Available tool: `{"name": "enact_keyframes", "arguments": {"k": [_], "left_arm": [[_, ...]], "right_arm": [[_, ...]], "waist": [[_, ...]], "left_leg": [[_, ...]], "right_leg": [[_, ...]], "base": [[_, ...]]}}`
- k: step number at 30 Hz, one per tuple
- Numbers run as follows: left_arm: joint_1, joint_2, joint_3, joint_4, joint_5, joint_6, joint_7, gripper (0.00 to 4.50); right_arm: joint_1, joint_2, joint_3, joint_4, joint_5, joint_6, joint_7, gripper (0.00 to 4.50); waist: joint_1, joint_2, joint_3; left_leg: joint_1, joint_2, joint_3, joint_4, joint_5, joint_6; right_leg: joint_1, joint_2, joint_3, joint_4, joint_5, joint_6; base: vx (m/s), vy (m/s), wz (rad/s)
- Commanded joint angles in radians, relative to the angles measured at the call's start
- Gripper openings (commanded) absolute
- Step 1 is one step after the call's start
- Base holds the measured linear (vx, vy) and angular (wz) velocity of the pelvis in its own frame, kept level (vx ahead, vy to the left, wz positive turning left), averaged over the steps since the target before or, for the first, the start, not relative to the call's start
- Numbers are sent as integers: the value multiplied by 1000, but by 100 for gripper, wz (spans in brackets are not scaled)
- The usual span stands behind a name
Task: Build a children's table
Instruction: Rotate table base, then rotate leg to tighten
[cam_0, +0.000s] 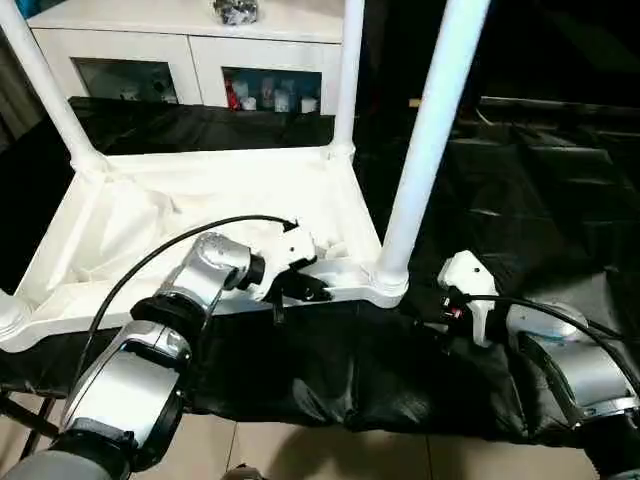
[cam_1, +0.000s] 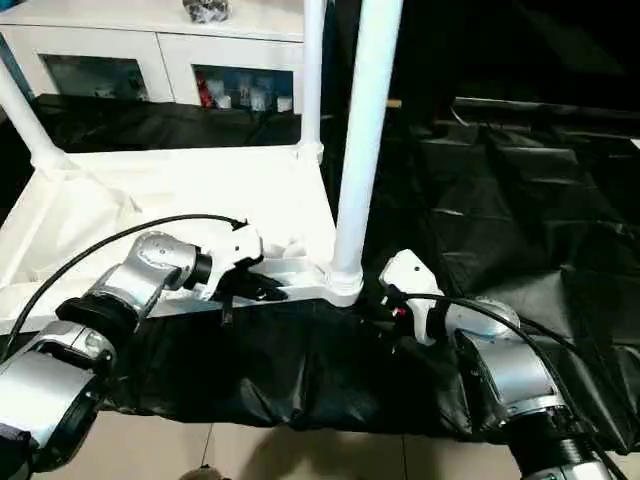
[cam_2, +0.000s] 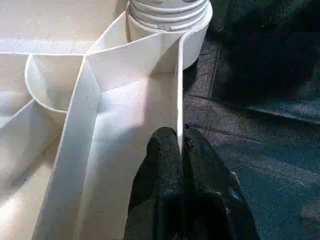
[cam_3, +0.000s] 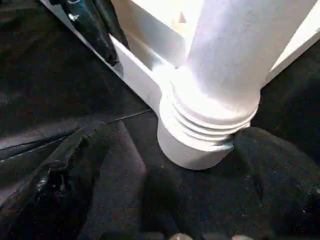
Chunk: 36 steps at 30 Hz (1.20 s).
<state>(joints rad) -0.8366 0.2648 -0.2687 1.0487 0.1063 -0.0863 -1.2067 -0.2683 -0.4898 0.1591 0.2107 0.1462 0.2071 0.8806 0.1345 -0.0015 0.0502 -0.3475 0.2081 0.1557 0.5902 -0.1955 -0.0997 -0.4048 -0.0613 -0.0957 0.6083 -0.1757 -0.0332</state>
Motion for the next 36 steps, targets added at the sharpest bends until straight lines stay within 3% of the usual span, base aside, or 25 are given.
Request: {"name": "enact_keyframes", "arguments": {"k": [1,5,6,7,8,10,11,12,13,14,17,19,20,30,36], "left_arm": [[9,4,38,7,-41,-2,-5,6],[66,22,40,-52,-63,0,-51,6],[75,26,34,-61,-59,0,-52,6],[88,36,21,-70,-46,-3,-58,6],[101,44,9,-79,-34,-6,-59,6],[118,53,1,-94,-25,-2,-61,6],[124,55,4,-105,-27,10,-61,6],[132,58,5,-118,-27,15,-62,6],[137,61,4,-128,-25,20,-63,6],[140,63,4,-134,-24,22,-64,2],[147,70,2,-148,-18,23,-60,0],[156,77,0,-169,-20,34,-58,0],[162,81,-2,-185,-22,41,-59,0],[172,100,-8,-229,-24,78,-85,0],[161,77,2,-228,-22,118,-25,0]], "right_arm": [[-15,-1,-24,3,3,-12,-6,450],[-39,15,-39,24,15,-15,-17,450],[-43,20,-39,28,15,-18,-21,450],[-54,34,-38,36,18,-19,-27,450],[-63,46,-37,44,22,-18,-28,450],[-82,61,-27,68,17,-23,-29,450],[-93,65,-18,88,7,-34,-29,450],[-106,70,-9,113,0,-42,-25,450],[-116,73,1,135,-8,-52,-19,450],[-120,75,4,143,-11,-55,-15,432],[-136,80,22,175,-27,-73,2,411],[-156,89,38,210,-46,-93,12,401],[-174,97,48,242,-61,-110,14,381],[-226,140,41,333,-32,-127,41,297],[-220,180,39,372,-28,-126,34,277]], "waist": [[4,-7,-64],[2,-14,-67],[1,-9,-66],[-1,-9,-66],[-4,-16,-65],[-6,-10,-63],[-9,-17,-62],[-9,-12,-62],[-12,-22,-62],[-12,-18,-62],[-16,-17,-62],[-17,-23,-63],[-18,-20,-63],[-22,-21,-62],[-25,-17,-61]], "left_leg": [[-6,17,3,-63,-143,62],[-10,19,4,-61,-116,71],[-8,22,3,-64,-118,71],[-7,21,4,-63,-121,71],[-9,20,5,-64,-124,72],[-7,21,4,-66,-136,67],[-6,21,5,-67,-141,65],[-6,21,4,-67,-141,59],[-7,21,6,-67,-139,60],[-6,21,4,-67,-139,59],[-8,22,5,-67,-131,62],[-9,21,5,-66,-120,66],[-9,21,6,-66,-117,65],[-8,22,7,-66,-115,68],[-7,22,6,-67,-127,63]], "right_leg": [[68,-84,53,-87,-277,-134],[71,-86,55,-78,-218,-158],[68,-88,55,-77,-218,-163],[67,-87,54,-78,-223,-162],[67,-86,54,-79,-234,-158],[65,-88,54,-82,-268,-148],[64,-87,53,-85,-287,-144],[64,-89,54,-83,-298,-144],[64,-88,55,-85,-294,-142],[64,-90,55,-80,-294,-145],[64,-90,56,-80,-274,-149],[65,-89,56,-75,-257,-152],[64,-89,56,-76,-256,-156],[65,-89,57,-74,-249,-162],[62,-88,57,-76,-260,-164]], "base": [[0,0,0],[0,0,0],[0,0,0],[0,0,0],[0,0,0],[0,0,0],[0,0,0],[0,0,0],[0,0,0],[0,0,0],[0,0,0],[0,0,0],[0,0,0],[0,0,0],[0,0,0]]}}
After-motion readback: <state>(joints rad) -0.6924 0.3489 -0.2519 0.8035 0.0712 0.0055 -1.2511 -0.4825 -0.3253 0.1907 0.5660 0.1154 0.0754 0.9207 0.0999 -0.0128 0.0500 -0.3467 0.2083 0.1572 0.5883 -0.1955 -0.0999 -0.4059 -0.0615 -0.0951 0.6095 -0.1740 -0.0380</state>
